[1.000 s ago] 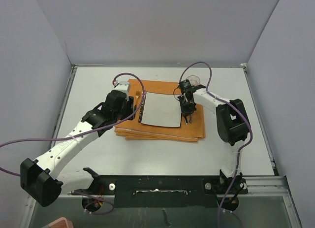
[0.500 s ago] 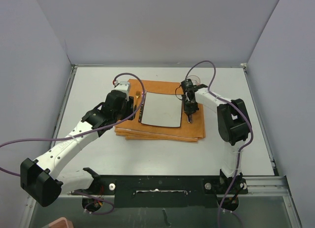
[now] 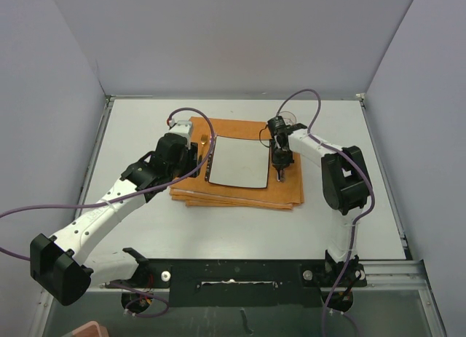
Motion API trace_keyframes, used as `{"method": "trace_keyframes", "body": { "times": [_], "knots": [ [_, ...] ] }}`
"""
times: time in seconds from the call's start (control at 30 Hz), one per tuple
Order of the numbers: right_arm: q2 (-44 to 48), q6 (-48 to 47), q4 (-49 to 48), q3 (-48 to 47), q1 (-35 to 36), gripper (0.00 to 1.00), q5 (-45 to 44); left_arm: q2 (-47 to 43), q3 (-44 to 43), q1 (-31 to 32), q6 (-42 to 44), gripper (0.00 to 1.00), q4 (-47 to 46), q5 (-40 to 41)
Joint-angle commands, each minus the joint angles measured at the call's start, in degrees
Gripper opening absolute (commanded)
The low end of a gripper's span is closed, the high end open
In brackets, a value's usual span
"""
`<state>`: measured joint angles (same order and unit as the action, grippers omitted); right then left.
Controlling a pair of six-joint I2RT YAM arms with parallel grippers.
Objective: Set the dinner table for one person
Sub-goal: Adjust the knife on the napkin.
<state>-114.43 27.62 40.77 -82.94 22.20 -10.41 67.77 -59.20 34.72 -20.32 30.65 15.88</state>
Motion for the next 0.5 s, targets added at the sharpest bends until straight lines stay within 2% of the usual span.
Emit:
{"method": "trace_keyframes", "body": {
  "times": [0.0, 0.47],
  "knots": [
    [0.6, 3.4, 0.3, -3.4, 0.5, 0.00, -1.9, 0.2, -2.9, -0.3, 0.8, 0.46, -2.7, 0.3],
    [-2.6, 6.4, 0.5, -5.0, 1.0, 0.00, -1.0, -0.5, -2.9, -0.3, 2.0, 0.46, -2.5, 0.7]
  ]
}}
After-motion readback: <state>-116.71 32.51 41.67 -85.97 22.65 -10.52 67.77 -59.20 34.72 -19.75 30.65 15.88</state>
